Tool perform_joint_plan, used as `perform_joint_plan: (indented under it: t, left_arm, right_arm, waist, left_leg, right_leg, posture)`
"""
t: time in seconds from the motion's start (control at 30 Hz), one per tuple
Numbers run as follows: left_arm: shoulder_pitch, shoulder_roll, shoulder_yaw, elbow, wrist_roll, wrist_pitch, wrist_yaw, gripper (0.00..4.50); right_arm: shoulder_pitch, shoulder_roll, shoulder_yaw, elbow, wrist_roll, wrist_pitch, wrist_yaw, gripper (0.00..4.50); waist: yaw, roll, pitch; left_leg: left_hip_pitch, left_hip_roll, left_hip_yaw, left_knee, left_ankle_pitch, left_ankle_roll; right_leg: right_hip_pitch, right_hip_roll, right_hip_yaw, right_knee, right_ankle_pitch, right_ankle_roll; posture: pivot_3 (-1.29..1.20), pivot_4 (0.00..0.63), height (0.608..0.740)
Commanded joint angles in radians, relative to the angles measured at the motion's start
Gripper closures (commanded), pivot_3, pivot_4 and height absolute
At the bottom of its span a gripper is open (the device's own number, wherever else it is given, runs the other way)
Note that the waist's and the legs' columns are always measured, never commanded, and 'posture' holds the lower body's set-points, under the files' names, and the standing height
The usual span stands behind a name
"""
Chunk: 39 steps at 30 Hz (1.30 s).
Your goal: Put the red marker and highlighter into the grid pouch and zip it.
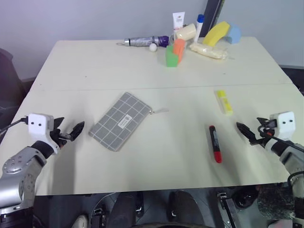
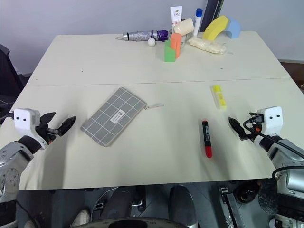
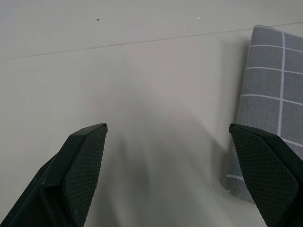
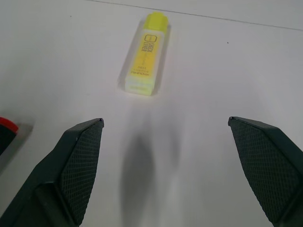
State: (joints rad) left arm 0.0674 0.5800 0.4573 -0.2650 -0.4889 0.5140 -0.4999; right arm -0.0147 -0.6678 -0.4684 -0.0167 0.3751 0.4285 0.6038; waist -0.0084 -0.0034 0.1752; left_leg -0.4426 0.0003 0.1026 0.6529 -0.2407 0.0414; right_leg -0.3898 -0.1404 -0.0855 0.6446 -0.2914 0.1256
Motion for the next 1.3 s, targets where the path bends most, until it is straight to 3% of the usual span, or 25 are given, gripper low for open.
perform_joint_plan:
  t: [0.03,0.27,0.37,0.4,0.47,0.67,0.7,1.07,1.3]
  left_arm:
    - [0.0,0.011,0.036,-0.039,-0.011,-0.008,0.005,0.15]
    - [-0.002,0.009,0.023,-0.046,-0.013,-0.016,0.004,0.15]
    - [0.064,0.022,-0.01,-0.086,0.052,-0.095,-0.03,0.15]
    - [0.085,0.02,-0.019,-0.094,0.076,-0.129,-0.036,0.06]
    - [0.105,0.015,-0.026,-0.096,0.098,-0.165,-0.04,0.0]
    - [0.257,0.045,-0.102,-0.117,0.279,-0.385,-0.091,0.0]
    - [0.28,0.059,-0.109,-0.113,0.317,-0.428,-0.1,0.0]
    - [0.32,0.138,-0.16,-0.045,0.518,-0.713,-0.128,0.0]
    - [0.273,0.17,-0.227,0.03,0.581,-0.81,-0.144,0.0]
  right_arm:
    - [-0.01,-0.003,-0.011,-0.01,0.01,-0.018,0.0,0.09]
    - [-0.064,0.008,0.024,-0.054,0.019,0.0,-0.023,0.09]
    - [-0.168,0.04,0.11,-0.114,0.036,0.032,-0.028,0.09]
    - [-0.207,0.057,0.145,-0.128,0.036,0.04,-0.029,0.3]
    - [-0.243,0.074,0.177,-0.14,0.035,0.05,-0.032,1.01]
    - [-0.469,0.172,0.419,-0.057,-0.063,0.054,-0.04,4.11]
    - [-0.511,0.196,0.461,-0.023,-0.087,0.051,-0.041,4.45]
    - [-0.792,0.375,0.677,0.457,-0.318,-0.134,-0.052,4.45]
    - [-0.961,0.499,0.677,0.814,-0.386,-0.246,-0.111,4.45]
  waist:
    - [0.0,0.0,0.0]
    - [-0.003,0.0,0.0]
    - [-0.013,0.0,0.0]
    - [-0.013,0.0,0.0]
    - [-0.009,0.001,0.0]
    - [-0.002,0.001,0.0]
    - [-0.005,0.0,0.0]
    - [-0.015,0.001,0.001]
    - [-0.028,0.001,0.001]
  left_leg:
    - [0.0,0.0,0.0,0.0,0.0,0.0]
    - [0.0,0.0,0.0,0.0,0.0,0.0]
    - [0.0,0.0,0.0,-0.001,0.001,-0.001]
    - [0.0,0.0,0.001,-0.002,0.002,-0.001]
    - [0.0,0.0,0.001,-0.003,0.003,0.0]
    - [0.0,0.0,0.001,-0.003,0.001,-0.002]
    - [0.0,0.0,0.001,-0.003,0.0,-0.001]
    - [-0.001,-0.002,0.003,-0.005,0.002,-0.003]
    - [-0.001,-0.002,0.004,-0.005,0.004,-0.001]
  right_leg:
    - [0.0,0.0,0.0,0.0,0.0,0.0]
    - [0.0,0.0,0.0,0.0,0.0,0.0]
    - [-0.001,0.0,0.0,0.0,0.0,0.0]
    - [-0.002,0.0,0.001,0.0,0.0,0.0]
    - [-0.002,0.001,0.0,0.0,0.0,-0.001]
    - [-0.006,-0.001,0.0,-0.001,0.0,-0.002]
    - [-0.007,-0.001,-0.001,-0.001,0.0,-0.002]
    - [-0.01,-0.004,-0.002,0.0,0.001,-0.003]
    - [-0.007,-0.003,-0.004,0.003,0.001,-0.003]
  posture:
    - [0.0,0.15,0.74]
    - [0.0,0.15,0.74]
    - [0.0,0.15,0.74]
    - [0.0,0.15,0.74]
    - [0.0,0.15,0.74]
    - [0.0,0.15,0.74]
    - [0.0,0.15,0.74]
    - [0.0,0.15,0.74]
    - [0.0,0.15,0.74]
